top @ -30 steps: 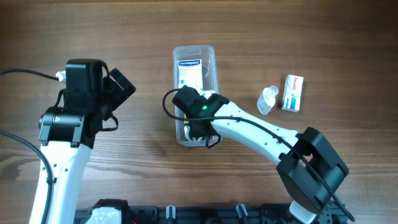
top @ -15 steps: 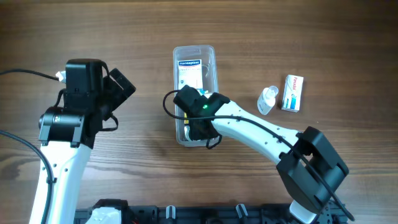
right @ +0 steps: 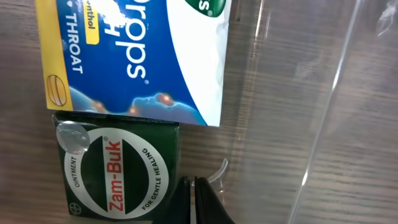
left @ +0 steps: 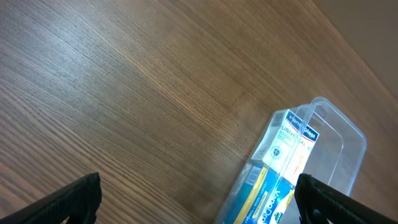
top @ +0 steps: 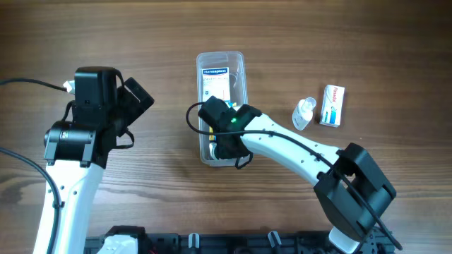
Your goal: Pack container
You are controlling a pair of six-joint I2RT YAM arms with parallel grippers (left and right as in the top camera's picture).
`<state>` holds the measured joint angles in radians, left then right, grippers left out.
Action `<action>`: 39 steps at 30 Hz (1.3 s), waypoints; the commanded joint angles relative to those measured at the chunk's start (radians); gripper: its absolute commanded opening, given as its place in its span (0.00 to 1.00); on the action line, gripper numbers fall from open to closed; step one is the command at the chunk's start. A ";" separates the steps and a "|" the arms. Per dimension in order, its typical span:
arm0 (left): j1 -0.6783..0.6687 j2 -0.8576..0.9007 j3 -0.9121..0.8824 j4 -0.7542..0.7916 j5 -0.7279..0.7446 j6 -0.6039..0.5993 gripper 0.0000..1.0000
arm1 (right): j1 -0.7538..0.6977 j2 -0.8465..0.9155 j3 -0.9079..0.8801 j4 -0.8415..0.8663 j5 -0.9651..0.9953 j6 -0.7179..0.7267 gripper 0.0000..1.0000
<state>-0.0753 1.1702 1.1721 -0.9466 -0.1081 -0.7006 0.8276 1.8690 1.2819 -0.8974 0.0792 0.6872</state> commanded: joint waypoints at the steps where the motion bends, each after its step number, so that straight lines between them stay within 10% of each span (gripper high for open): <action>1: 0.006 -0.010 0.016 0.001 -0.020 0.013 1.00 | -0.005 0.026 0.016 -0.006 -0.006 -0.006 0.04; 39: 0.006 -0.010 0.016 0.001 -0.020 0.013 1.00 | -0.005 0.026 0.016 0.092 -0.183 -0.068 0.05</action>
<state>-0.0753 1.1702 1.1721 -0.9466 -0.1081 -0.7002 0.8276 1.8759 1.2819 -0.8043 -0.0982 0.6334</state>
